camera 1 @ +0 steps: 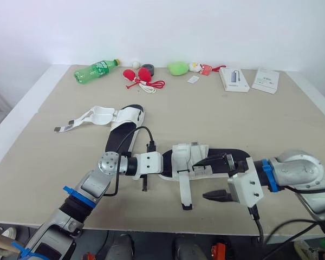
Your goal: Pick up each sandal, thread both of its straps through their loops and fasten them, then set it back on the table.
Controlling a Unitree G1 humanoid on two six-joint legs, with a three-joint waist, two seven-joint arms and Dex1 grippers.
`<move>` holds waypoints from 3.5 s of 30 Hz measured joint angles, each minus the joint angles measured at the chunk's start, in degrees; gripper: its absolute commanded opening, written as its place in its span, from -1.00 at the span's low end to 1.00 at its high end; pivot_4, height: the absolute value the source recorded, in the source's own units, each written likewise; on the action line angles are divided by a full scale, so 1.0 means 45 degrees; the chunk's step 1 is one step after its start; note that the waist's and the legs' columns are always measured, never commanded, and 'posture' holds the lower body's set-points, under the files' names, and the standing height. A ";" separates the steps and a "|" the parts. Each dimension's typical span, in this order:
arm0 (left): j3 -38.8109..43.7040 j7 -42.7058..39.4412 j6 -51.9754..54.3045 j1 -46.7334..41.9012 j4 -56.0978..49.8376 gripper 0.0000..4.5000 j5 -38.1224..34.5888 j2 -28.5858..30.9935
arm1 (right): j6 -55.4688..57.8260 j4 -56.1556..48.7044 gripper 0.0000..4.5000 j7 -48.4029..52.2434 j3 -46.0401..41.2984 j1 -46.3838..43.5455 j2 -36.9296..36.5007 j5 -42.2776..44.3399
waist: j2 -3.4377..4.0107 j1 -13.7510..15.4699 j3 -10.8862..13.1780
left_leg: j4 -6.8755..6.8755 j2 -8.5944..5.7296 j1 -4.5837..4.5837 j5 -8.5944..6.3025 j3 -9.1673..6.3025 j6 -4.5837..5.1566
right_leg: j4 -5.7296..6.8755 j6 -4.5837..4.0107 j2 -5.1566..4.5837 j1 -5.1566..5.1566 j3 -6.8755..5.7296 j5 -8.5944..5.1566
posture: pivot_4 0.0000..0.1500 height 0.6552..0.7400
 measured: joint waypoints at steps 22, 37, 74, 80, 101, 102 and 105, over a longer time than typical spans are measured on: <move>0.0015 0.0204 0.0082 0.0125 -0.0109 -1.00 0.0055 0.0043 | -0.7485 0.4466 0.65 -0.4598 0.1839 -0.1496 0.1984 -0.6216 | 0.0008 -0.0013 -0.0010 | -0.0009 0.0001 0.0050 0.0032 0.0015 0.0028 | 0.0010 -0.0053 0.0015 0.0032 0.0048 0.0046 | 1.00 1.00; 0.0012 0.0214 0.0138 0.0177 -0.0231 -1.00 0.0066 0.0077 | -0.4736 0.2619 -0.99 -0.4481 0.3253 -0.0646 0.0944 -0.2973 | 0.0012 -0.0013 -0.0013 | -0.0020 0.0002 0.0052 0.0032 0.0013 0.0030 | 0.0014 -0.0058 0.0022 0.0033 0.0060 0.0039 | 1.00 1.00; 0.0037 0.0469 0.0406 0.0212 -0.0282 -1.00 0.0121 0.0049 | 1.1114 0.1863 0.27 -0.4551 0.1712 -0.2895 0.3628 0.1808 | 0.0019 -0.0071 -0.0015 | -0.0006 0.0024 0.0035 0.0047 -0.0002 0.0033 | 0.0025 -0.0024 0.0058 0.0005 0.0054 0.0066 | 1.00 1.00; -0.0025 0.0451 0.0417 0.0145 -0.0269 -1.00 0.0135 -0.0001 | 1.0213 0.1919 0.95 -0.4721 0.1578 -0.3002 0.3786 0.1290 | 0.0030 -0.0194 -0.0008 | -0.0009 0.0023 0.0015 0.0047 -0.0002 0.0033 | 0.0025 -0.0025 0.0058 -0.0010 0.0054 0.0065 | 1.00 1.00; 0.0015 0.0337 0.0388 0.0131 -0.0302 -1.00 0.0114 0.0002 | 1.1973 0.2145 -0.98 -0.2609 0.2106 -0.4990 0.4455 0.0917 | 0.0051 -0.0257 -0.0013 | -0.0039 0.0016 0.0011 0.0046 -0.0028 0.0032 | 0.0024 -0.0009 0.0060 -0.0009 0.0044 0.0059 | 1.00 1.00; 0.0015 0.0346 0.0388 0.0136 -0.0302 -1.00 0.0115 0.0002 | 1.1917 0.2321 -0.98 -0.2525 0.2267 -0.5014 0.4468 0.0753 | 0.0051 -0.0258 -0.0013 | -0.0039 0.0017 0.0013 0.0046 -0.0028 0.0032 | 0.0024 -0.0008 0.0061 -0.0009 0.0044 0.0060 | 1.00 1.00; 0.0029 0.0399 0.0399 0.0160 -0.0317 -1.00 0.0116 -0.0004 | 1.1660 0.3290 -0.98 -0.2421 0.2904 -0.5351 0.4589 -0.0094 | 0.0053 -0.0272 -0.0014 | -0.0037 0.0016 0.0015 0.0046 -0.0024 0.0032 | 0.0024 -0.0010 0.0059 -0.0010 0.0045 0.0060 | 1.00 1.00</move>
